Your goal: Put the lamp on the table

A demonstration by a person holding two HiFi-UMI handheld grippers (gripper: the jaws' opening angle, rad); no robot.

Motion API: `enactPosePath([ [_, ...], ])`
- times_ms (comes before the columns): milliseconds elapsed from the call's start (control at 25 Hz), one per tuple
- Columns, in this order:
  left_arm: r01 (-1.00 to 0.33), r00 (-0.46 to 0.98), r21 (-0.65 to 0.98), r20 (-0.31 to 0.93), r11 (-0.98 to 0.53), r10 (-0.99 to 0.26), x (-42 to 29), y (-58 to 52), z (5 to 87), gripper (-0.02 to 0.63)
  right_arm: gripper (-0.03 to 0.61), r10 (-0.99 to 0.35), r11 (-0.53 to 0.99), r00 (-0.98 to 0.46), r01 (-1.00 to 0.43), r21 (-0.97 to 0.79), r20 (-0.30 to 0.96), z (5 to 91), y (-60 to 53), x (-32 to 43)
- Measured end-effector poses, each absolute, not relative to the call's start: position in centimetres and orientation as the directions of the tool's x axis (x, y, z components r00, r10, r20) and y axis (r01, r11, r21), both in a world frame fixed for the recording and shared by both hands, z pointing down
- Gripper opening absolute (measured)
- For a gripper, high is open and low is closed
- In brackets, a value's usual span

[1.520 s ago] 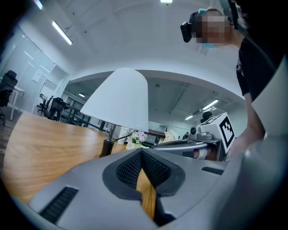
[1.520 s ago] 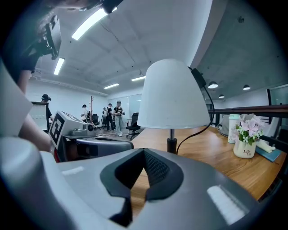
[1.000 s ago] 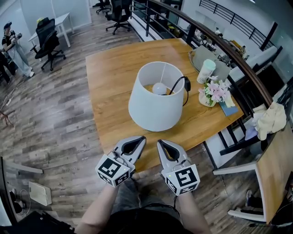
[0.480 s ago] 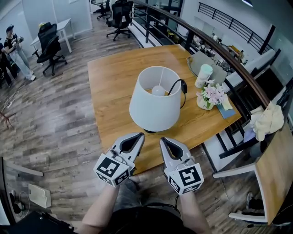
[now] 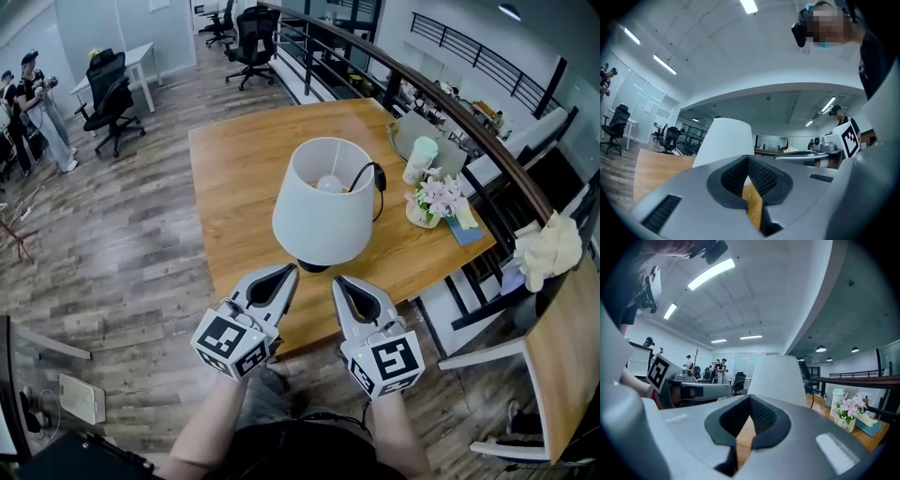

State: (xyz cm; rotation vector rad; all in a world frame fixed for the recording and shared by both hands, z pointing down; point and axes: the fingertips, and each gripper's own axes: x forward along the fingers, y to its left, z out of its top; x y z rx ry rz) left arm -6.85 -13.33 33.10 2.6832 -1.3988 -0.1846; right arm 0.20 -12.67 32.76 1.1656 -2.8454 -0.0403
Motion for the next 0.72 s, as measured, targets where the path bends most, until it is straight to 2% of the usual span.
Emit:
enactPosePath([
  [720, -0.806, 0.573, 0.139, -0.062, -0.576, -0.817, -7.0, -11.6, 31.1, -0.003, 0.008, -0.671, 0.741, -0.742, -0.669, 0.053, 0.019, 30.5, -11.1, -0.1],
])
